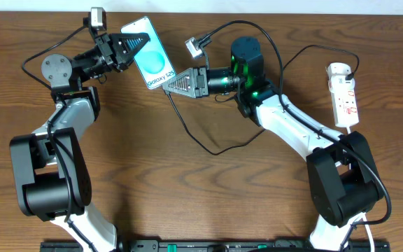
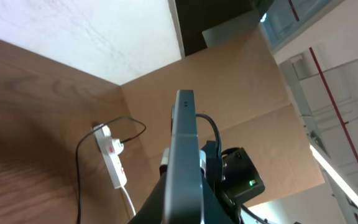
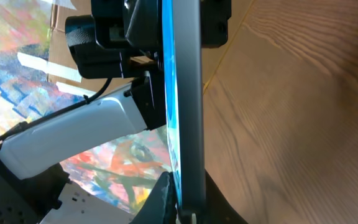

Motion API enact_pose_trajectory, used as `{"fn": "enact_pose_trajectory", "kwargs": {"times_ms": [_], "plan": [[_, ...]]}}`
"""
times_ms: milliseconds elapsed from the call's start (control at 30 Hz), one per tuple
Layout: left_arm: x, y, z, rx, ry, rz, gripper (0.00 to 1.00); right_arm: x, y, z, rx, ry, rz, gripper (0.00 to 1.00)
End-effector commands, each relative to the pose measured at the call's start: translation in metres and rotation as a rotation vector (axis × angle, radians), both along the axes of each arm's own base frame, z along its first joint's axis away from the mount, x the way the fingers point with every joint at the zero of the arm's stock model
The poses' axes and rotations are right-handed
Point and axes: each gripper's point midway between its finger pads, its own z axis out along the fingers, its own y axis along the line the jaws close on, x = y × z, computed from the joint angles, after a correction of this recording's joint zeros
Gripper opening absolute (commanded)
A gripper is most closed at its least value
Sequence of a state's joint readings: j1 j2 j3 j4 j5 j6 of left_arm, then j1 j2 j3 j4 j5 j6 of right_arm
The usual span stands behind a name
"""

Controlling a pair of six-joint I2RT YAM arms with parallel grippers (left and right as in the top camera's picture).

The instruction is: Plug charger to phone and switch on socket

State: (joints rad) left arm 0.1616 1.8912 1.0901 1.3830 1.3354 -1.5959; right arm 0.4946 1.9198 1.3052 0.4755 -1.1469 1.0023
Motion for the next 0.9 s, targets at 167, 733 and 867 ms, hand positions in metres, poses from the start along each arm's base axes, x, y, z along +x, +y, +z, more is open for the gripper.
{"fn": "enact_pose_trajectory", "kwargs": {"times_ms": [167, 733, 867], "plan": [[-0.006, -0.007, 0.002, 0.027, -0.029, -0.044, 0.07, 0.011, -0.002, 0.008, 0.008, -0.048, -0.048, 0.14], [-0.005, 0.002, 0.002, 0.028, -0.027, -0.024, 0.07, 0.011, -0.002, 0.008, 0.009, -0.049, -0.048, 0.24], [-0.004, 0.008, 0.002, 0.031, -0.027, -0.015, 0.07, 0.011, -0.002, 0.008, 0.009, -0.056, -0.047, 0.38]]}}
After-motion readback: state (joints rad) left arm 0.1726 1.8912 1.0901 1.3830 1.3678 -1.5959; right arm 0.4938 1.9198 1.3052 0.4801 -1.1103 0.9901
